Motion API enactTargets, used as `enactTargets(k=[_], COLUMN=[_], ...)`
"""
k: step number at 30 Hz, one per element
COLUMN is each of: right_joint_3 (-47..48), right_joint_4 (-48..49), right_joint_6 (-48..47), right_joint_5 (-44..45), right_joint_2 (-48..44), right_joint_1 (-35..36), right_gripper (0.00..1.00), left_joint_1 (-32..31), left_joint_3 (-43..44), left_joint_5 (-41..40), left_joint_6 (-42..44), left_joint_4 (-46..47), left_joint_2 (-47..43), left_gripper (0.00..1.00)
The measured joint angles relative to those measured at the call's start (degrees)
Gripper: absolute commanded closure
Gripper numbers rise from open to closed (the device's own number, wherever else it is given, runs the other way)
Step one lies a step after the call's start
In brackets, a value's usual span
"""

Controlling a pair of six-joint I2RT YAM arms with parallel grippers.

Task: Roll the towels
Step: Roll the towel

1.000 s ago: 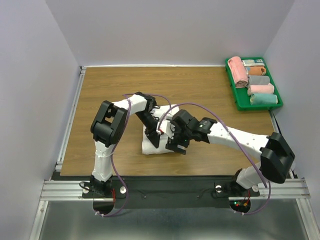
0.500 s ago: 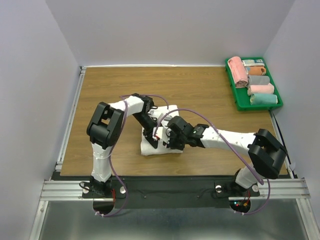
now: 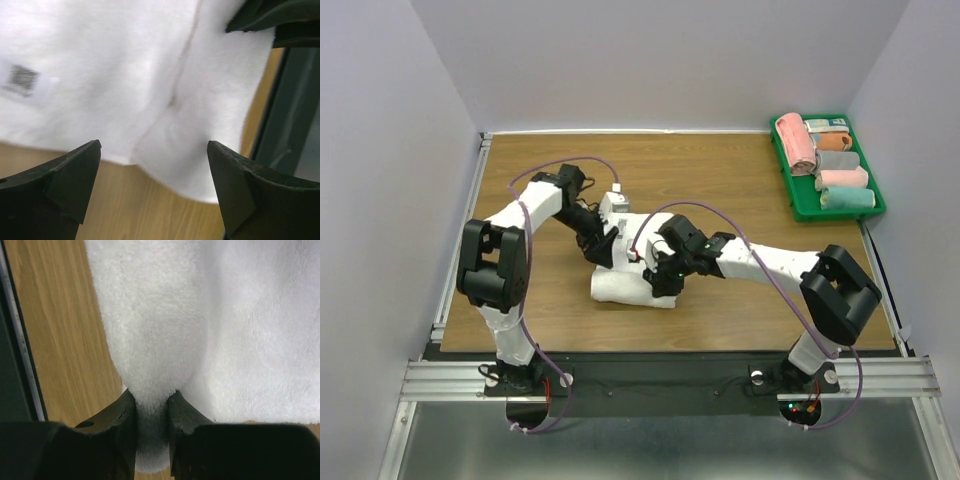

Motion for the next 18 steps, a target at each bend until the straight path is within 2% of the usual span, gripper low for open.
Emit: enactTargets(k=[7,12,15,18], right_joint_3=[5.1,9.3,12.4,15.4], right_joint_4=[-4.4,-7.4,-10.0,-12.9], right_joint_6=[0.9,2.0,2.7,3.3], right_joint_5=[-9.5,-17.5,-22.7,-27.1], right_joint_2=[5.5,11.5,15.6,19.3], right_joint_1=[-3.1,-6.2,-7.8,-8.7], right_gripper=[0.99,0.99,0.99,0.99], left_joint_1=[4.2,4.1,0.9,-7.5], left_joint_3=[-2.7,-12.2,-18.9,-27.2], left_joint_5=[-5.4,-9.1,-12.1,-17.6], left_joint_6=[-2.4,-2.8,-1.2,0.9], left_joint_4=[10.8,17.8,19.9,21.9], left_joint_2=[-13.9,-30.7,-41.2,-49.8], left_gripper=[0.01,0.01,0.01,0.01])
